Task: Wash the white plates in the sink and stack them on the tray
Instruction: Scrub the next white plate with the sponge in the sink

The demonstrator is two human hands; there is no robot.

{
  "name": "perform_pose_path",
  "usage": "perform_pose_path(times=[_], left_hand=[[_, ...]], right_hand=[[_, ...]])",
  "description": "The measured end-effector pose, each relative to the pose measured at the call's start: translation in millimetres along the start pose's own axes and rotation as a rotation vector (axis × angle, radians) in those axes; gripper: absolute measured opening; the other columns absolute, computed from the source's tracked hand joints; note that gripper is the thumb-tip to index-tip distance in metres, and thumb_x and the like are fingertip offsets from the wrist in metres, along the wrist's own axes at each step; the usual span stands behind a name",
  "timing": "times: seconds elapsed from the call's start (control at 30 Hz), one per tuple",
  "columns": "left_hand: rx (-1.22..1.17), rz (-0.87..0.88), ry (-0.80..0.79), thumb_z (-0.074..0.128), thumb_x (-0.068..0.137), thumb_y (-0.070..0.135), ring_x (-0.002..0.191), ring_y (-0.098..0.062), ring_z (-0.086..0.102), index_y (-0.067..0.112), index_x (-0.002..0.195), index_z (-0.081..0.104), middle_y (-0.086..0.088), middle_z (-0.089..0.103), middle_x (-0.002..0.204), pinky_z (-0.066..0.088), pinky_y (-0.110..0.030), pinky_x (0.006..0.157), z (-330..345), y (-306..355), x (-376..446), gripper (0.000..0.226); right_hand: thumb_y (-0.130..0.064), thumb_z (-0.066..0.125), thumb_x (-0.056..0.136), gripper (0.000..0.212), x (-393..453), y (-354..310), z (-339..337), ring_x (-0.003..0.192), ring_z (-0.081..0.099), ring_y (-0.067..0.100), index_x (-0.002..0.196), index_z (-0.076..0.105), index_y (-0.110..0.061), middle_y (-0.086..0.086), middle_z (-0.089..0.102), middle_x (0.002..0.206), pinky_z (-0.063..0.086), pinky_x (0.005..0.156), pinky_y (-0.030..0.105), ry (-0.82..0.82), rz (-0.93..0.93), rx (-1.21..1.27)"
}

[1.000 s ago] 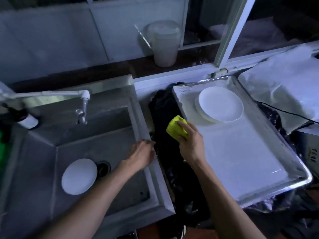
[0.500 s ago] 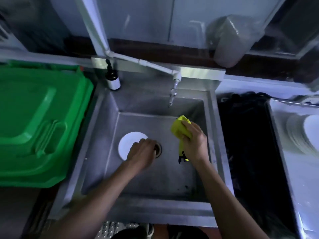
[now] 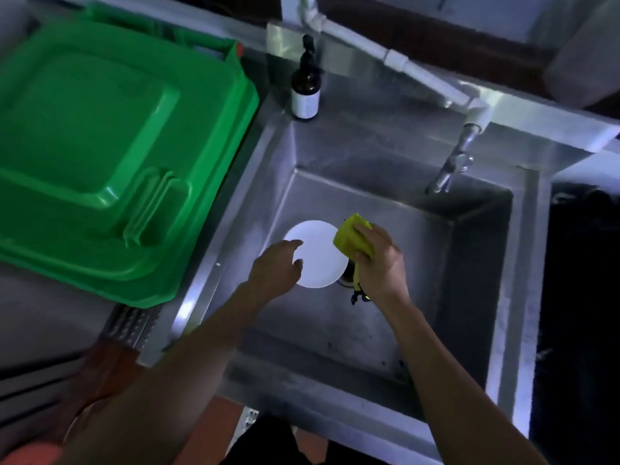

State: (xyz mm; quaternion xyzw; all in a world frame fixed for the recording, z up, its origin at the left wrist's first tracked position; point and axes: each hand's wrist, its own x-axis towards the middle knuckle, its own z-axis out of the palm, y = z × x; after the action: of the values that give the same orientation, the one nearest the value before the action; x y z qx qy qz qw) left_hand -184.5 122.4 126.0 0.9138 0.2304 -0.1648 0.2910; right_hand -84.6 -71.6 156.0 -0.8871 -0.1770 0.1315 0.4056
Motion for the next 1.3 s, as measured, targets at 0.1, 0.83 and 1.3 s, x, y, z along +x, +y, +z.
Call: perform_pose_path(times=[0.1, 0.83, 1.3], left_hand=[[-0.033, -0.068, -0.029, 0.052, 0.102, 0.030, 0.137, -0.023, 0.046, 0.022, 0.151, 0.043, -0.001, 0.051, 0.150, 0.041, -0.043, 0.111, 14.2, -17.4, 18.7, 0.051], [-0.305, -0.388, -0.037, 0.054, 0.094, 0.016, 0.113, -0.036, 0.060, 0.005, 0.134, 0.052, -0.021, 0.065, 0.121, 0.049, -0.043, 0.090, 113.0, -83.9, 109.2, 0.042], [-0.960, -0.757, 0.191, 0.065, 0.087, 0.010, 0.113, -0.023, 0.064, 0.008, 0.116, 0.070, -0.012, 0.067, 0.130, 0.043, -0.029, 0.091, 119.7, -80.0, 127.9, 0.030]], right_hand=[[0.008, 0.060, 0.079, 0.058, 18.0, 13.0, 17.5, 0.116, 0.057, 0.022, 0.131, 0.062, -0.019, 0.002, 0.057, 0.137, 0.039, 0.086, 0.018, -0.060, -0.028, -0.047], [0.004, 0.064, 0.081, 0.057, 92.5, 95.0, 118.7, 0.127, 0.052, 0.031, 0.133, 0.062, -0.017, 0.010, 0.052, 0.143, 0.043, 0.105, 0.034, -0.287, 0.046, -0.079], [0.002, 0.063, 0.080, 0.059, 87.2, 98.1, 126.6, 0.125, 0.052, 0.028, 0.133, 0.062, -0.023, 0.003, 0.054, 0.142, 0.041, 0.095, 0.027, -0.301, 0.083, -0.109]])
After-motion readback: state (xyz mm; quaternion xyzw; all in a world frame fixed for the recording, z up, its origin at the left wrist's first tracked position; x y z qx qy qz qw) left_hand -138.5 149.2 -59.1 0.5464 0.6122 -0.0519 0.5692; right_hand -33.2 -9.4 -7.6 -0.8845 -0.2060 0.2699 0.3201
